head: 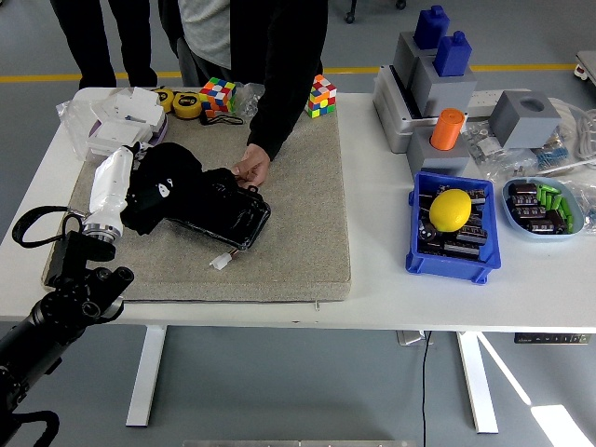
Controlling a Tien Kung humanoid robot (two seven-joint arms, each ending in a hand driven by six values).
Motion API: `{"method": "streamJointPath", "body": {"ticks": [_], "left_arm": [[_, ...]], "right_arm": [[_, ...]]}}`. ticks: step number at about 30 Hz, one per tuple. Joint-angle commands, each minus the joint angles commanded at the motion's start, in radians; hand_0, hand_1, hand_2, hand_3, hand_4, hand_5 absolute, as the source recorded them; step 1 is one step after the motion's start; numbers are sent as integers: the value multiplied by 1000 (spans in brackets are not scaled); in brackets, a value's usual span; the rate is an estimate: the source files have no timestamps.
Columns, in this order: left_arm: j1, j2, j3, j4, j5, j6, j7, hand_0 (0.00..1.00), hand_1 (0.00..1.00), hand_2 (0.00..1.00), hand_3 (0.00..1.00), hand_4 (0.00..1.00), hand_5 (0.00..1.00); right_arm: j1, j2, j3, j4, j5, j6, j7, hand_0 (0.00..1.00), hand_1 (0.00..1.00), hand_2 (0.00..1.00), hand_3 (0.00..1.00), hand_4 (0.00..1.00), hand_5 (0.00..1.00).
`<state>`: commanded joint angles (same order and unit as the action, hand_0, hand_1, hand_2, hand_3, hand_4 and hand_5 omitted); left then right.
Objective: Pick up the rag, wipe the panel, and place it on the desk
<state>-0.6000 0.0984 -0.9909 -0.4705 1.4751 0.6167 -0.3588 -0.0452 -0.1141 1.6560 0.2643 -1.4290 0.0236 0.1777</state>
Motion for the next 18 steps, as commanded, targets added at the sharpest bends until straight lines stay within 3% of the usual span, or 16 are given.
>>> {"method": "streamJointPath", "body": {"ticks": [4, 16, 17, 18], "left_arm": [[-5, -1, -31, 34, -18, 29, -12, 229, 221, 276, 552, 670, 2], [6, 11, -152, 90, -88, 29, -42, 229, 225, 278, 555, 672, 2], [9, 13, -161, 95, -93, 29, -46, 253, 297, 308, 554, 673, 2], [12, 15, -168, 100, -95, 29, -49, 253, 297, 308, 554, 673, 2]], "right_arm": [[-2, 1, 2, -1, -3, 0, -1, 533, 561, 493, 524, 904, 363], [-1, 2, 4, 1, -2, -1, -1, 534, 561, 493, 523, 902, 361], [-1, 2, 4, 1, -2, -1, -1, 535, 561, 492, 523, 901, 360], [-1, 2, 4, 1, -2, -1, -1, 535, 561, 492, 523, 901, 360]]}}
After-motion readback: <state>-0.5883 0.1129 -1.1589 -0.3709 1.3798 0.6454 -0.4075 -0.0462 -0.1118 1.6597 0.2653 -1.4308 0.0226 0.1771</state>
